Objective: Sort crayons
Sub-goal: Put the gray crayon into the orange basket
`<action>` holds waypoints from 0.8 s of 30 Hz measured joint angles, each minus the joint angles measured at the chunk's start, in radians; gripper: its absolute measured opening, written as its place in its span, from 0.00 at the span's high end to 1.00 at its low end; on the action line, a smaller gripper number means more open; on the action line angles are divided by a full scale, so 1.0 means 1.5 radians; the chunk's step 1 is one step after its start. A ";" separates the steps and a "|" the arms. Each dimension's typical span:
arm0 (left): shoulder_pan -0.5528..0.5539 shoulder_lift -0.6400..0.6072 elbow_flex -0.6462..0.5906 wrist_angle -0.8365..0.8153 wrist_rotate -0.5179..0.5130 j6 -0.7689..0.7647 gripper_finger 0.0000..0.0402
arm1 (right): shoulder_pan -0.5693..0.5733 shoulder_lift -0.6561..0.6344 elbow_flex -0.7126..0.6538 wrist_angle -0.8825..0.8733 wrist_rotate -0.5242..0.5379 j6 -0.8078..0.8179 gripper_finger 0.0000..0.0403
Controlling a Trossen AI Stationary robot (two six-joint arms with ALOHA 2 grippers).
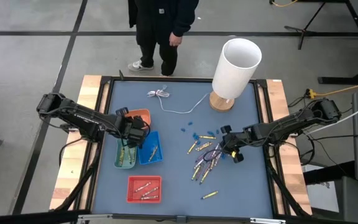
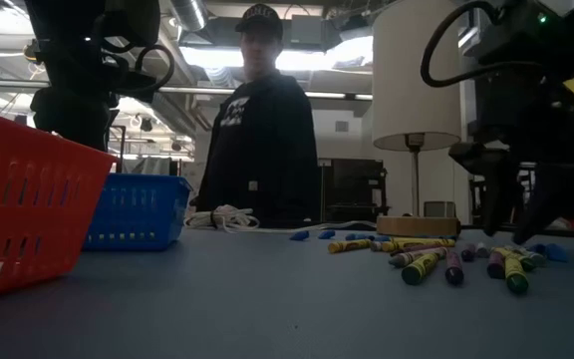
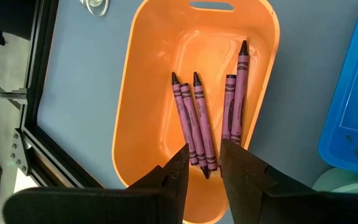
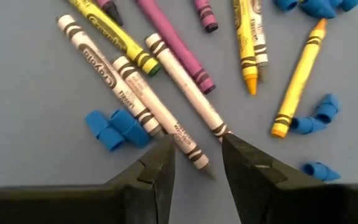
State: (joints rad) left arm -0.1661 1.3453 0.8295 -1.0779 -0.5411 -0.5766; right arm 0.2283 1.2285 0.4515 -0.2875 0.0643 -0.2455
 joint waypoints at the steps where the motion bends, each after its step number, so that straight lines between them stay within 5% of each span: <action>1: 0.000 0.000 0.000 0.000 0.000 0.000 0.81 | 0.000 0.000 -0.003 0.001 -0.004 -0.002 0.67; 24: 0.000 0.000 0.000 0.000 0.000 0.000 0.81 | 0.000 -0.001 -0.028 0.020 -0.021 -0.010 0.71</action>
State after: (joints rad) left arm -0.1660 1.3453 0.8295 -1.0775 -0.5407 -0.5766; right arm 0.2283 1.2278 0.4095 -0.2569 0.0328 -0.2611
